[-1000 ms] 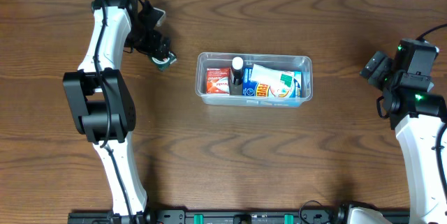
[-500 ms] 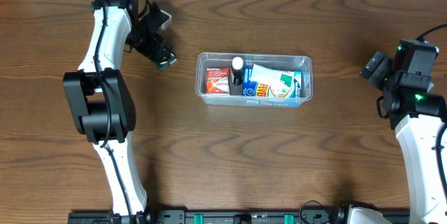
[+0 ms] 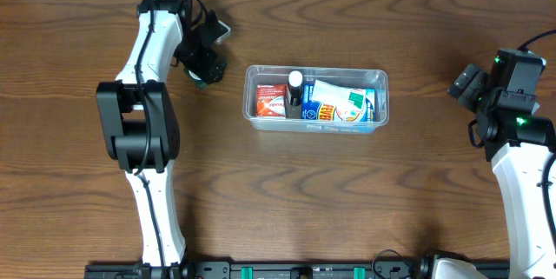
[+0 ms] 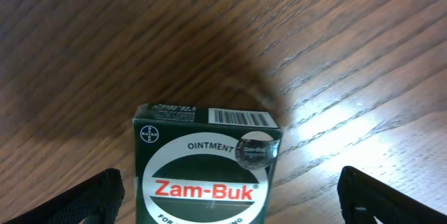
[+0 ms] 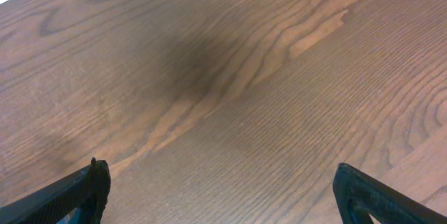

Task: Pack container
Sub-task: 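Lift the Zam-Buk box off the table with left gripper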

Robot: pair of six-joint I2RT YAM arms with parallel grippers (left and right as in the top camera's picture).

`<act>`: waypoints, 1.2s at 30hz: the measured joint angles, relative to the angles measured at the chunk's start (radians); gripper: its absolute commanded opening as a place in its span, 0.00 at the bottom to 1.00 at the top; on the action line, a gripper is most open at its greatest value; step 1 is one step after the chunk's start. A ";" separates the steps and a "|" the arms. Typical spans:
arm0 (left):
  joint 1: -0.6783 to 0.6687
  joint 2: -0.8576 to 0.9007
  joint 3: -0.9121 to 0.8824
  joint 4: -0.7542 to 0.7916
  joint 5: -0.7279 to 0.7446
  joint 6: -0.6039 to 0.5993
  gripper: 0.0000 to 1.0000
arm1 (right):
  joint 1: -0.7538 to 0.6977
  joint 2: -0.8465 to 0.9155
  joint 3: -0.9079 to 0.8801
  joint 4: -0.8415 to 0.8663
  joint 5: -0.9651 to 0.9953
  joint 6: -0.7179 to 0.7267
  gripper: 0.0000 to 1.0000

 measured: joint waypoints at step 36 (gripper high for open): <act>0.016 0.019 -0.049 0.069 -0.058 0.005 0.92 | 0.000 0.000 0.000 0.000 0.000 0.000 0.99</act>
